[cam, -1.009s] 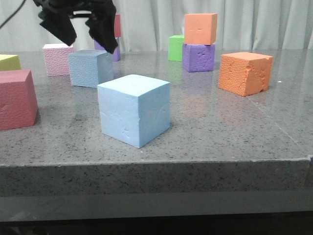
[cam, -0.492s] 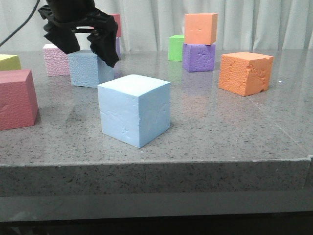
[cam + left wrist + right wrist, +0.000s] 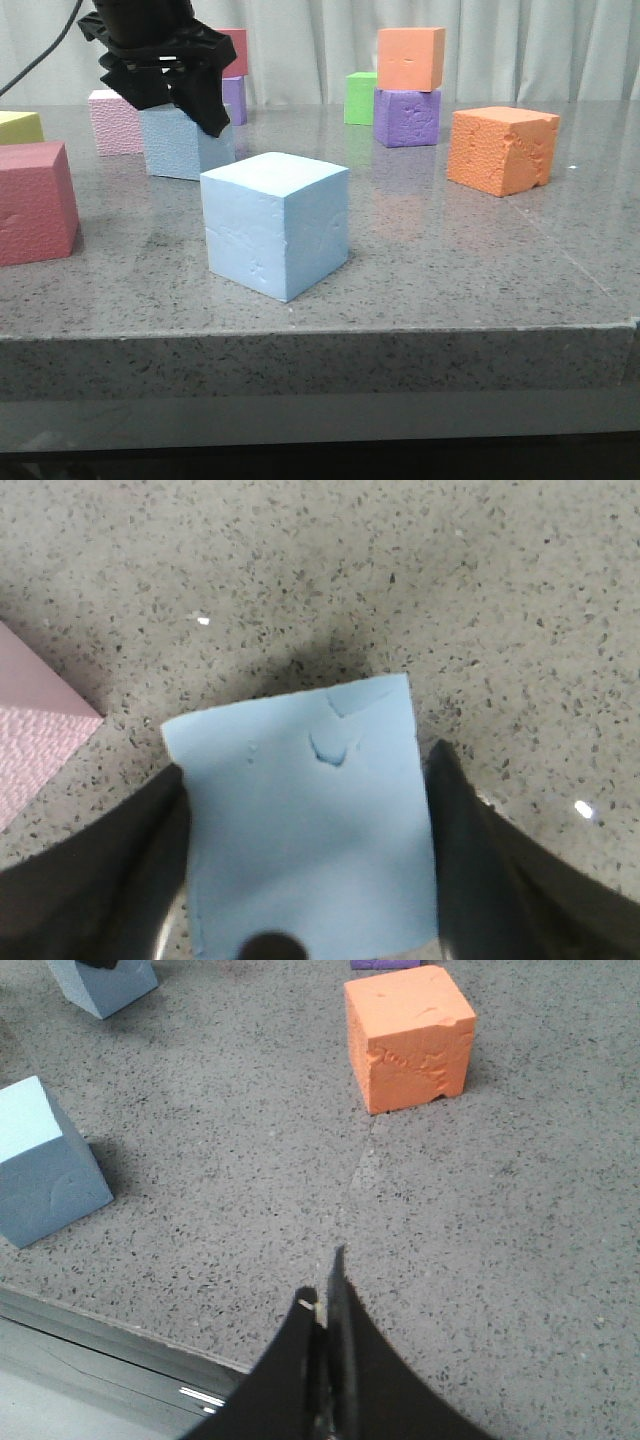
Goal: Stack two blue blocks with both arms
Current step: 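Lower the left gripper around the farther light-blue cube and close, then lift the cube with the left gripper and carry above the placed cube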
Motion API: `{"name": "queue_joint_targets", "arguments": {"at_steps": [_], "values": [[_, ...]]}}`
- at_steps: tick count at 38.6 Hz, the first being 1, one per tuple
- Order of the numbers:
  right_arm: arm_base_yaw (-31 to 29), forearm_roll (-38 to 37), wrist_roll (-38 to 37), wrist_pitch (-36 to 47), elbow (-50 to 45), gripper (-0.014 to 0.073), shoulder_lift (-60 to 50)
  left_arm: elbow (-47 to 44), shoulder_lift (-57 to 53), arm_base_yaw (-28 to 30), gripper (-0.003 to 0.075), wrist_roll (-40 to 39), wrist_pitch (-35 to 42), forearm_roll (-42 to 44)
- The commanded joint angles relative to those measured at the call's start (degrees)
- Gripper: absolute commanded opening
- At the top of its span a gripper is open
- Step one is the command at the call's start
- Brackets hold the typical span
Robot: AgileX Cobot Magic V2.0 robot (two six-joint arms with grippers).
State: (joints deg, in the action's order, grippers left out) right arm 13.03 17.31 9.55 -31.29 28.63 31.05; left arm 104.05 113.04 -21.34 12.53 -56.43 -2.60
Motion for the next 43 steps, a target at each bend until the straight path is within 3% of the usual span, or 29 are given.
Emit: {"name": "queue_joint_targets", "arguments": {"at_steps": [1, 13, 24, 43], "values": [[-0.4, 0.3, 0.3, 4.3, 1.6, -0.0069, 0.0, 1.8, -5.6, -0.3, 0.037, -0.1, 0.9, -0.3], [-0.4, 0.3, 0.3, 4.3, 1.6, -0.0069, 0.0, 1.8, -12.4, -0.3, 0.0369, -0.1, -5.1, -2.5], [-0.4, 0.3, 0.3, 4.3, 1.5, -0.0069, 0.0, 1.8, -15.9, -1.0, 0.0368, 3.4, -12.4, -12.7], [-0.4, 0.3, 0.3, 4.3, 1.5, -0.0069, 0.1, 1.7, -17.5, -12.4, 0.0368, 3.3, -16.5, -11.8]]}}
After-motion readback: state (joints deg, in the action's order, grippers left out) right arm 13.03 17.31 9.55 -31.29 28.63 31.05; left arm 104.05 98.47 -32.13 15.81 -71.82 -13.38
